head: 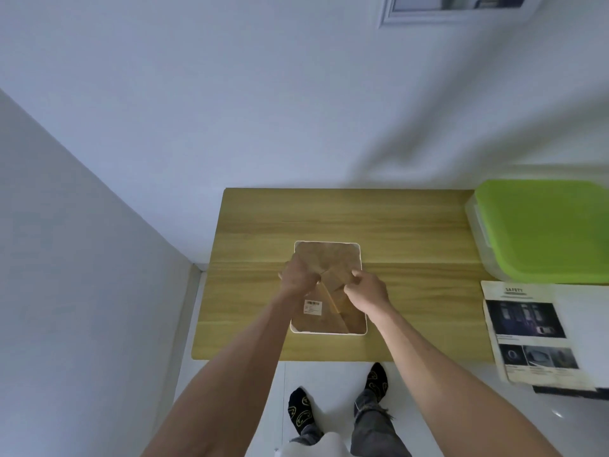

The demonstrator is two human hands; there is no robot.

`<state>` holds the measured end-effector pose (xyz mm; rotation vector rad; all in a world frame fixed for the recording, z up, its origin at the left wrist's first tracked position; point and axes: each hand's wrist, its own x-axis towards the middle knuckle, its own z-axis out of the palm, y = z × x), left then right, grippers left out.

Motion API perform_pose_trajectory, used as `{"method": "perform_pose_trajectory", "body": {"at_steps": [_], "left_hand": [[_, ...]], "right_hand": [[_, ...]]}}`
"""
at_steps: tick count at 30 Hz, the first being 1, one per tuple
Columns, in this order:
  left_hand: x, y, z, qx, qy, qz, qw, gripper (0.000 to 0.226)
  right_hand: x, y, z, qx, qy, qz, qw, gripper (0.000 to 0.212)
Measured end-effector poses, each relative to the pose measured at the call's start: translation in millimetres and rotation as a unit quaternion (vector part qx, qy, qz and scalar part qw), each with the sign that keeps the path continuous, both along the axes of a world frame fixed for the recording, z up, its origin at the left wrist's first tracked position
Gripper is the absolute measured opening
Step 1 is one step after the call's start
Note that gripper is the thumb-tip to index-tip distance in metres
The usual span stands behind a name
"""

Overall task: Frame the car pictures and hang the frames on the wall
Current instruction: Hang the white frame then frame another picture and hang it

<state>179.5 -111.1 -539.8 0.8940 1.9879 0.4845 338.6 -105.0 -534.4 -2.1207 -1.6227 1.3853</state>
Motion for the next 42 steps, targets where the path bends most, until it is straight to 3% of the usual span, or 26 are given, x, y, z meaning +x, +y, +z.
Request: {"method": "perform_pose_trajectory", "body": {"at_steps": [3, 5, 8, 12, 17, 21, 27, 32, 34, 38, 42], "left_hand": [[-1.2, 3.5, 17.4, 0.022, -0.076, 0.118, 0.99, 0.071], [-1.2, 4.9, 27.7, 0.052, -0.128, 0.136, 0.981, 0.07], [7.6, 11.6, 54.0, 0.101, -0.166, 0.062, 0.979, 0.04], [41.2, 30.6, 95.4, 0.176, -0.183, -0.022, 0.967, 0.042], [108.6, 46.8, 166.3, 0.314, -0.029, -0.086, 0.945, 0.023], [165.0, 61.1, 197.6, 0.372, 0.152, -0.177, 0.899, 0.016], [260.3, 77.6, 235.2, 0.436, 0.193, -0.24, 0.846, 0.05], [317.0, 97.7, 267.4, 0.526, 0.267, -0.256, 0.766, 0.037], [323.2, 113.1, 280.6, 0.555, 0.298, -0.225, 0.743, 0.046], [315.7, 145.4, 329.5, 0.506, 0.296, -0.167, 0.793, 0.062], [306.0, 174.4, 385.2, 0.493, 0.154, -0.126, 0.847, 0.048]], "right_hand": [[8.9, 0.9, 13.6, 0.008, 0.029, -0.085, 0.996, 0.025], [21.0, 1.3, 27.6, 0.01, 0.066, -0.135, 0.989, 0.027], [42.8, 5.5, 51.1, 0.036, 0.12, -0.19, 0.974, 0.037], [77.0, 19.4, 86.8, 0.082, 0.154, -0.222, 0.959, 0.037], [114.4, 54.5, 143.9, 0.156, 0.18, -0.213, 0.948, 0.039], [146.6, 84.0, 206.9, 0.19, 0.331, -0.234, 0.894, 0.028], [227.6, 103.8, 272.1, 0.241, 0.387, -0.219, 0.862, 0.012], [300.5, 122.9, 308.5, 0.294, 0.388, -0.219, 0.846, 0.016], [326.6, 132.4, 323.1, 0.316, 0.376, -0.214, 0.844, 0.018], [364.2, 155.3, 353.9, 0.339, 0.396, -0.17, 0.836, 0.018], [379.7, 178.9, 389.5, 0.357, 0.423, -0.133, 0.822, 0.018]]}}
